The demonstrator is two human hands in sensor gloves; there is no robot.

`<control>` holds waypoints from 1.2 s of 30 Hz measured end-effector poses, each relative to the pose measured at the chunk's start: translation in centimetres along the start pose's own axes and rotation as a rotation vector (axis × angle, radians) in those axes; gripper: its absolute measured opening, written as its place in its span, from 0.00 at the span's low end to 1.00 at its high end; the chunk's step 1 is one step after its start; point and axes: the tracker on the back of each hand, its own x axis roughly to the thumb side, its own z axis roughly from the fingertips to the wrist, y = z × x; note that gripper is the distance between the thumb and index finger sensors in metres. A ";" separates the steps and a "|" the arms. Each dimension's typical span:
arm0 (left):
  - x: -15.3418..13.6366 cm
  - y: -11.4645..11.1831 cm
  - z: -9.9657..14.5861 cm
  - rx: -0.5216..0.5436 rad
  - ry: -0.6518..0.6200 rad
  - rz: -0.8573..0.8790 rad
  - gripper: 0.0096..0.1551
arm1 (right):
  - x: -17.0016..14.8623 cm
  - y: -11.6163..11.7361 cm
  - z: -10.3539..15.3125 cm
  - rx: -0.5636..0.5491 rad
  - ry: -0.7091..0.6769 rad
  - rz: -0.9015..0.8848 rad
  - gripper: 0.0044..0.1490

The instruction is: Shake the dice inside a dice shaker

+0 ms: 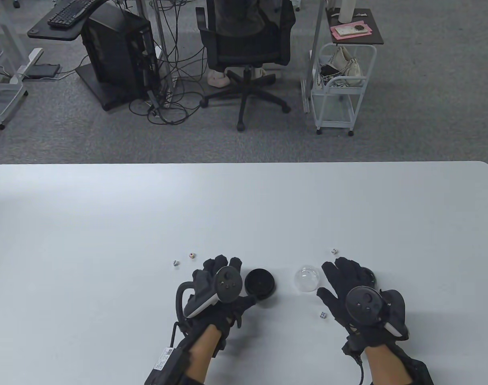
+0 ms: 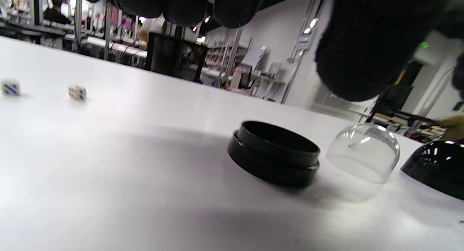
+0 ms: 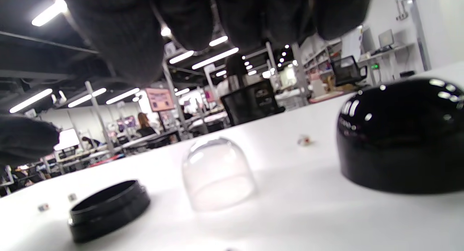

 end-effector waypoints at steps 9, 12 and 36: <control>-6.3 -0.6 2.2 0.054 -0.022 0.090 0.54 | 0.3 0.3 -0.2 0.068 -0.012 0.020 0.36; -7.5 -0.1 2.6 0.083 -0.003 0.112 0.54 | 0.5 0.5 -0.4 0.097 -0.005 0.052 0.34; -9.3 0.5 3.6 0.099 0.051 0.234 0.51 | 1.7 6.7 -2.1 0.416 0.112 0.365 0.28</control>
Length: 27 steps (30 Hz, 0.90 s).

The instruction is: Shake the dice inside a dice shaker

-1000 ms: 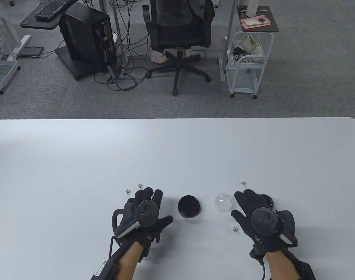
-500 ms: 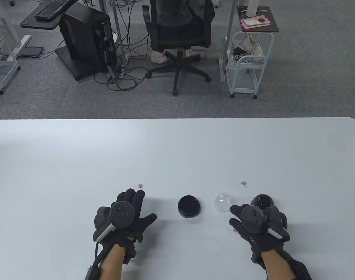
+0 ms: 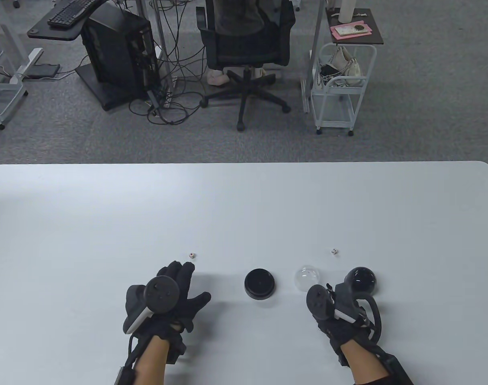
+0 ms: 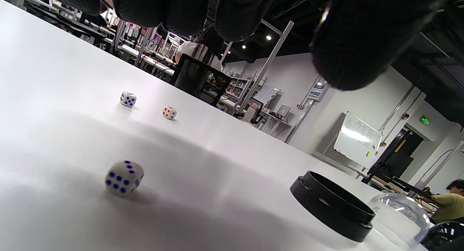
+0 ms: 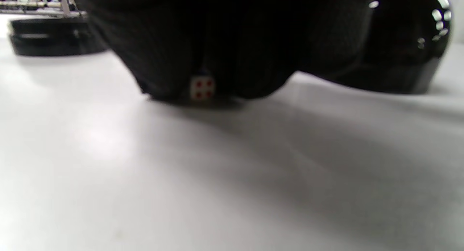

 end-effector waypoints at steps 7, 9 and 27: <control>-0.1 0.2 0.1 0.003 0.002 0.014 0.51 | 0.2 0.0 0.1 0.011 0.011 0.029 0.28; -0.1 0.2 0.1 0.004 0.002 0.016 0.51 | 0.1 -0.3 0.2 0.001 -0.010 0.004 0.27; -0.5 0.7 0.5 0.020 0.018 0.050 0.50 | 6.3 -6.6 -1.9 -0.284 -0.177 -0.223 0.26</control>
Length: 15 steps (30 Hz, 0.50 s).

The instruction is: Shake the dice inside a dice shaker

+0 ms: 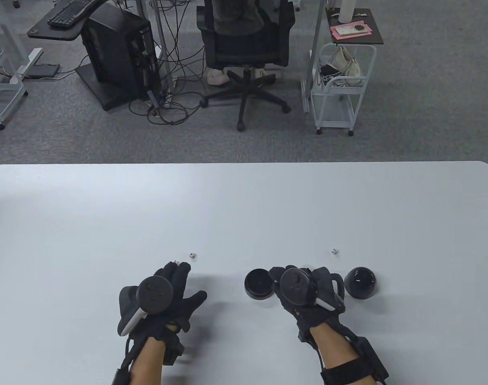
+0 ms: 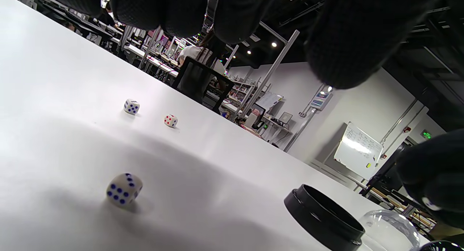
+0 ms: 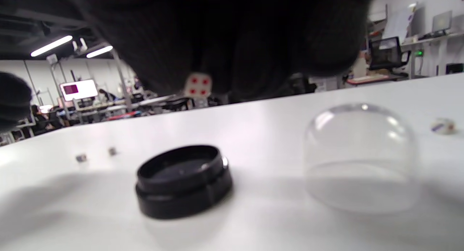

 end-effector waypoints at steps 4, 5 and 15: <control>-0.2 0.1 0.1 0.001 0.010 0.005 0.50 | 0.6 0.3 -1.6 0.006 0.036 0.006 0.26; -0.3 0.1 0.1 -0.001 0.015 0.008 0.49 | 0.7 0.5 -2.0 0.015 0.044 0.013 0.26; -1.0 0.1 -0.1 -0.036 0.076 0.015 0.47 | 2.8 4.1 -4.4 0.108 0.057 0.080 0.25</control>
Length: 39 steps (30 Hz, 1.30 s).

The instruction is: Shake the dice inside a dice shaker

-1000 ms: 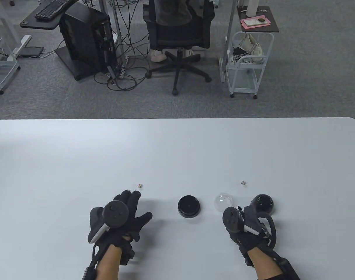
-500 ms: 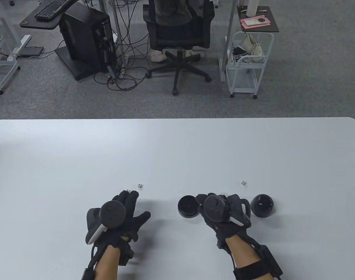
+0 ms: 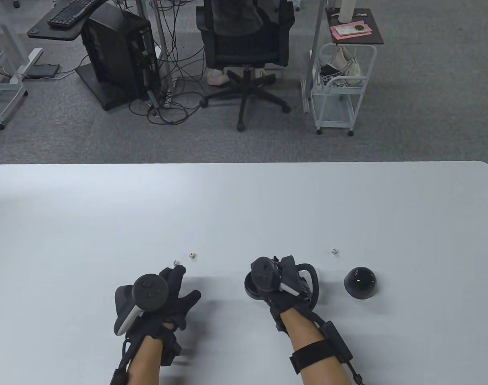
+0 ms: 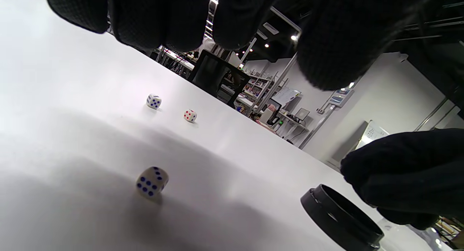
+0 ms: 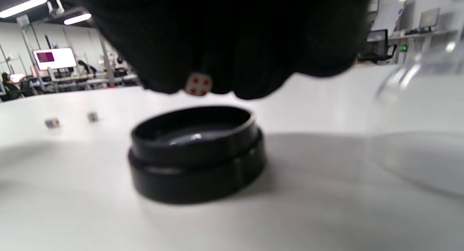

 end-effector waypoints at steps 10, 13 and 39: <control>-0.5 0.4 0.1 -0.074 0.131 -0.056 0.43 | -1.5 -3.3 2.9 -0.133 -0.073 -0.015 0.28; -0.5 0.2 -0.1 -0.101 0.146 -0.053 0.40 | -3.6 -3.9 4.8 -0.164 -0.060 -0.004 0.29; 2.3 -4.4 -2.1 -0.187 0.261 -0.537 0.34 | -12.6 -2.3 11.9 -0.267 -0.004 -0.134 0.31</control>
